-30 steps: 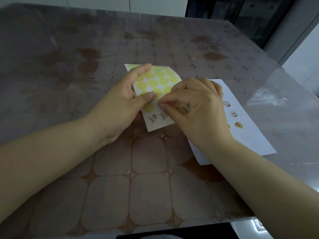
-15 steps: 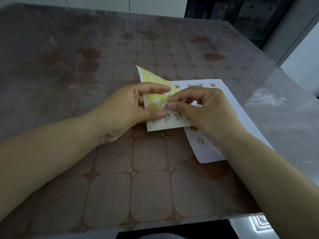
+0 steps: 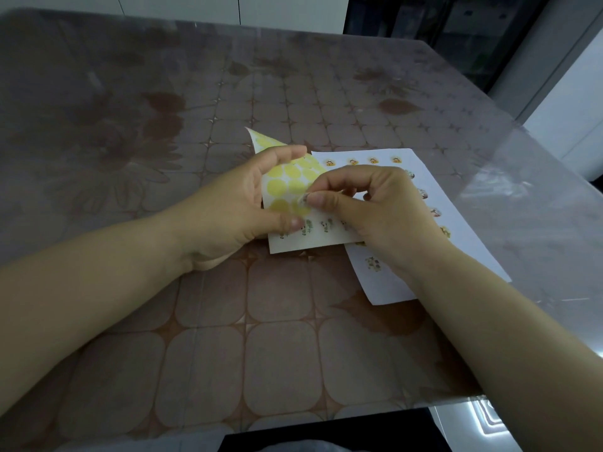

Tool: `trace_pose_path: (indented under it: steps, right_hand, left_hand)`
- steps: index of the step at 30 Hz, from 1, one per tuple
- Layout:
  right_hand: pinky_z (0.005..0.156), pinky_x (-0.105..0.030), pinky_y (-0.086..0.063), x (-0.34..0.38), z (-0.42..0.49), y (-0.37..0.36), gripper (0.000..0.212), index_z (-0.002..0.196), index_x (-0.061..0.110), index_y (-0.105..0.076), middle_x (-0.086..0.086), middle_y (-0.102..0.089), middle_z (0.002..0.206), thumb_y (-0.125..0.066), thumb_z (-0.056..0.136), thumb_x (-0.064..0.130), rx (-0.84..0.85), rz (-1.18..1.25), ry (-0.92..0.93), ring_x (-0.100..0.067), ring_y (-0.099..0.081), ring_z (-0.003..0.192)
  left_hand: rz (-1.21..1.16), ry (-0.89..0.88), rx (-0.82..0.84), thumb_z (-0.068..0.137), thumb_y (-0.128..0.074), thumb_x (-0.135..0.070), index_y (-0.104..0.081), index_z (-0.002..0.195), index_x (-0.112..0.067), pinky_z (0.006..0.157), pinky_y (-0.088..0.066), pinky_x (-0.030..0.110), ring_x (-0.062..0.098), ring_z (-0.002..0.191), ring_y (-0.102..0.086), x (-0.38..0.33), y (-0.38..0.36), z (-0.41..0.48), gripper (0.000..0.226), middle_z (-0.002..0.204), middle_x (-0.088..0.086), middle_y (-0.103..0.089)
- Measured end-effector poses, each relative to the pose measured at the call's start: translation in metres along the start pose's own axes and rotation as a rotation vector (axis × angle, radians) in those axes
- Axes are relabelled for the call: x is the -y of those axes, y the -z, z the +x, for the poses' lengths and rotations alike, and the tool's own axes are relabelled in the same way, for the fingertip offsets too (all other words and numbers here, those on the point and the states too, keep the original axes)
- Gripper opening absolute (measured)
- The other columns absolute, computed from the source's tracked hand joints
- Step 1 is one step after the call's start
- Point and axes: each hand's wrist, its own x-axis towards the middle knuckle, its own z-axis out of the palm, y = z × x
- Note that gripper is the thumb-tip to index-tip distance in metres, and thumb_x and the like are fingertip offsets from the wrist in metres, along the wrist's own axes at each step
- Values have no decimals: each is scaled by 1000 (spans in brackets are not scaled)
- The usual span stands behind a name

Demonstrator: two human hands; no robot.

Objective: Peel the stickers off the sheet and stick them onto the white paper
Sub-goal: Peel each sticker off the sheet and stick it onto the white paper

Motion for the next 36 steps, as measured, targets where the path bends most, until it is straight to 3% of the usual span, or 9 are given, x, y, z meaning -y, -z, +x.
trace_pose_path:
  steps: [5,7,10,14,18,22,26,30,36]
  right_hand:
    - [61,-13,-42,1,1,8,7,68,29,-71,19,-62,66,-74,75,29,-66,1,-24,0,-51,67]
    - [53,-11,-40,7,-1,24,7,70,28,-72,17,-61,63,-74,74,33,-59,-72,-62,2,-47,56]
    - [45,-5,-33,15,-9,61,9,72,31,-72,21,-62,62,-73,72,40,71,-303,-162,5,-47,48]
    - [47,-11,-32,9,-26,86,7,67,31,-72,25,-58,55,-74,71,36,177,-477,-312,10,-47,47]
    - [50,-6,-34,-2,-33,83,7,65,29,-74,28,-58,56,-78,69,33,188,-429,-394,15,-48,55]
    - [59,-19,-32,-4,-33,77,7,67,30,-74,26,-62,65,-78,68,36,168,-405,-415,14,-51,64]
    - [58,-19,-31,-3,-34,75,7,66,28,-74,27,-61,62,-78,68,33,165,-422,-428,7,-53,65]
    - [57,-18,-31,-5,-33,74,8,65,26,-73,30,-56,53,-76,72,30,178,-438,-415,12,-49,58]
    - [53,-14,-33,-8,-33,73,7,67,25,-73,16,-56,60,-77,71,28,158,-438,-398,7,-48,53]
  left_hand:
    - [9,-3,-12,74,-63,20,-40,139,-24,85,-55,26,15,107,-65,0,-1,0,82,129,1,-59]
    - [12,-19,-27,75,-61,21,-39,139,-27,85,-54,24,12,108,-64,1,-1,0,83,127,-3,-59]
    - [7,-48,-56,76,-58,17,-40,138,-30,83,-54,21,8,109,-63,1,-2,-1,79,124,-8,-60]
    - [10,-78,-88,76,-59,14,-42,134,-33,79,-53,16,4,105,-64,0,-4,0,77,123,-8,-61]
    - [35,-111,-111,74,-60,12,-43,134,-33,80,-52,16,5,103,-65,0,-6,0,77,122,-5,-62]
    - [43,-136,-134,66,-63,3,-43,133,-34,80,-52,16,5,101,-66,-1,-4,0,79,123,-3,-61]
    - [61,-141,-138,75,-58,15,-44,133,-33,82,-52,17,7,102,-66,-1,-5,1,76,122,-3,-62]
    - [59,-145,-131,77,-57,17,-44,131,-34,82,-52,17,6,103,-65,-1,-5,0,76,123,-6,-61]
    - [53,-150,-117,78,-56,18,-44,132,-33,82,-52,16,5,106,-64,0,-4,0,75,129,-5,-57]
